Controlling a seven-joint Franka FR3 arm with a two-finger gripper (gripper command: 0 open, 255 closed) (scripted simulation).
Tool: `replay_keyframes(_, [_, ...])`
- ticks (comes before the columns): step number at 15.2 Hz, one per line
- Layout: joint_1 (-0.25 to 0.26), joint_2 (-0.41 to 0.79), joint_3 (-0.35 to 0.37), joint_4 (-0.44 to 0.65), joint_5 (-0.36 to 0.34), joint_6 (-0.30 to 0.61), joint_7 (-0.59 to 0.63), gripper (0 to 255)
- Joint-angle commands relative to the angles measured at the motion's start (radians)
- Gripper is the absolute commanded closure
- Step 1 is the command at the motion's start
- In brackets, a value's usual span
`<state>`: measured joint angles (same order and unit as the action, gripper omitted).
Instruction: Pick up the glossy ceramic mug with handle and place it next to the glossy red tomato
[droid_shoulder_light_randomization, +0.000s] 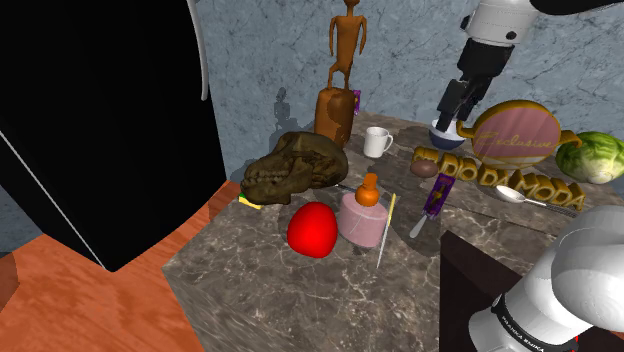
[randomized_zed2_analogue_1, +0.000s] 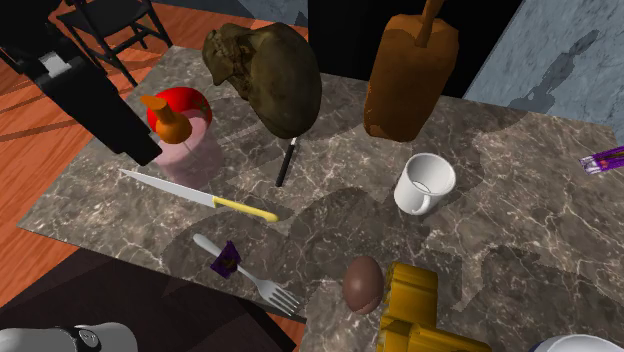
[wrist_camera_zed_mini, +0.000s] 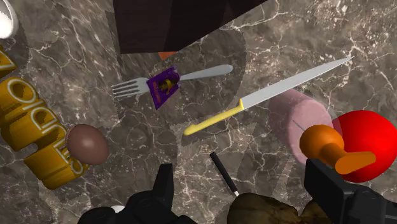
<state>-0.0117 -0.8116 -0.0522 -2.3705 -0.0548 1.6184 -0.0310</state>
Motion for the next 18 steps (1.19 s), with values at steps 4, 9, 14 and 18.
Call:
replay_keyframes(4, [-0.007,0.088,-0.030,0.002,-0.020,0.086,-0.028,0])
replay_keyframes(9, [-0.015,0.250,-0.079,0.034,-0.042,0.220,-0.074,0])
replay_keyframes(14, [-0.020,0.428,-0.124,0.100,-0.045,0.335,-0.122,0])
replay_keyframes(18, [-0.023,0.577,-0.157,0.175,-0.033,0.410,-0.165,0])
